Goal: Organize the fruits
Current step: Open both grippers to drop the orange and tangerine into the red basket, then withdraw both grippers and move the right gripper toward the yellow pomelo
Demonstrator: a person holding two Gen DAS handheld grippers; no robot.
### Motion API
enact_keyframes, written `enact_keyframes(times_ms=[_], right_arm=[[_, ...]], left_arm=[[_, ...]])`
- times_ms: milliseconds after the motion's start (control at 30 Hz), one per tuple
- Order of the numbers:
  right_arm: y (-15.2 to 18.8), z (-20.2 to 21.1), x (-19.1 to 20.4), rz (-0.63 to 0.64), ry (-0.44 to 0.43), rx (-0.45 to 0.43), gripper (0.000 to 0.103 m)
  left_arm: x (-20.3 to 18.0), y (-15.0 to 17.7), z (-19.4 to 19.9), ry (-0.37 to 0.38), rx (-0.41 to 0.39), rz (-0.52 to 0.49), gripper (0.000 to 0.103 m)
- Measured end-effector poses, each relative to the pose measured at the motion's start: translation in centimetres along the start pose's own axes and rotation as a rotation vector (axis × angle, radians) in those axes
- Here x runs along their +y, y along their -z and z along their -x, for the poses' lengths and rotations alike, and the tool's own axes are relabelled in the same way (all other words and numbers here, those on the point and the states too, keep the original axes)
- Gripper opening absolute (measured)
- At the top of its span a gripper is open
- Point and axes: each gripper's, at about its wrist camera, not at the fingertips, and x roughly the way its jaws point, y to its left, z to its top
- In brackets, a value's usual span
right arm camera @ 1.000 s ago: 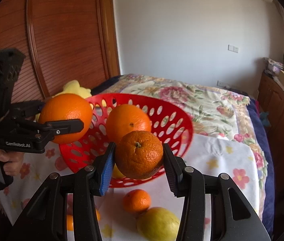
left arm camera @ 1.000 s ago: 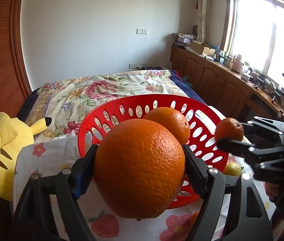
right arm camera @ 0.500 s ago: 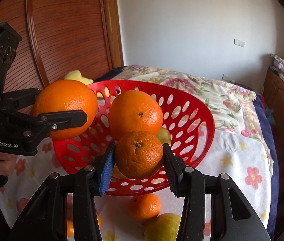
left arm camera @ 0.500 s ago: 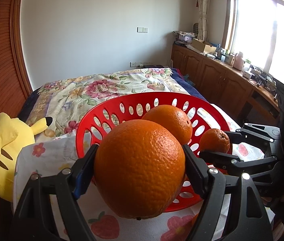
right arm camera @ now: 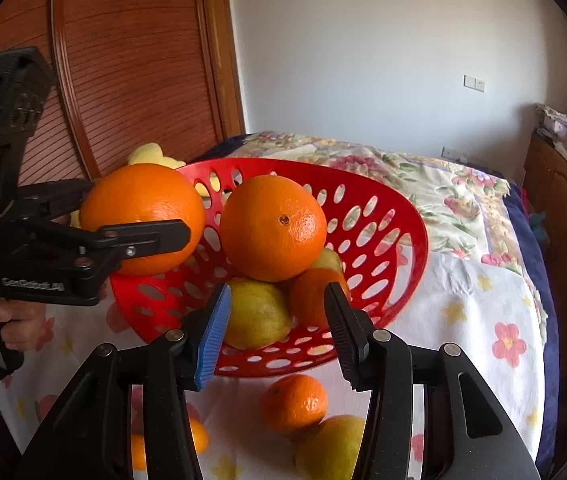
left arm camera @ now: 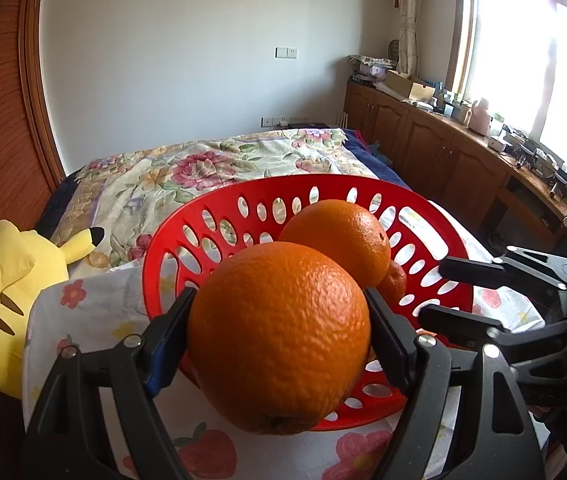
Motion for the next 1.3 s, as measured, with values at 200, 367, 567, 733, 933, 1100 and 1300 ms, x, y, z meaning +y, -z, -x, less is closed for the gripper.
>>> enact_keyframes(times_ms=[200, 367, 567, 733, 933, 1100, 1300], right_arm=[[0.4, 0.6, 0.4, 0.005, 0.006, -0.008, 0.052], [0.5, 0.5, 0.3, 0.002, 0.007, -0.011, 0.052], [0.6, 0.5, 0.4, -0.003, 0.008, -0.015, 0.054], [0.6, 0.5, 0.5, -0.004, 0.006, -0.015, 0.055], [0.7, 0.8, 0.7, -0.011, 0.002, -0.019, 0.057], [0.9, 1.7, 0.9, -0.024, 0.002, -0.036, 0.061], [1.3, 3.3, 0.9, -0.042, 0.026, -0.068, 0.070]], left_arm=[[-0.2, 0.2, -1.3, -0.003, 0.042, 0.025, 0.081], [-0.8, 0.4, -1.5, -0.028, 0.051, 0.004, 0.081], [-1.1, 0.3, -1.9, -0.052, 0.057, -0.005, 0.081], [-1.0, 0.0, -1.5, -0.064, 0.033, -0.005, 0.081], [-0.4, -0.6, 0.0, -0.094, -0.011, 0.010, 0.082], [-0.6, -0.4, 1.6, -0.088, -0.035, 0.011, 0.082], [-1.5, 0.1, 3.8, -0.078, -0.059, 0.001, 0.082]])
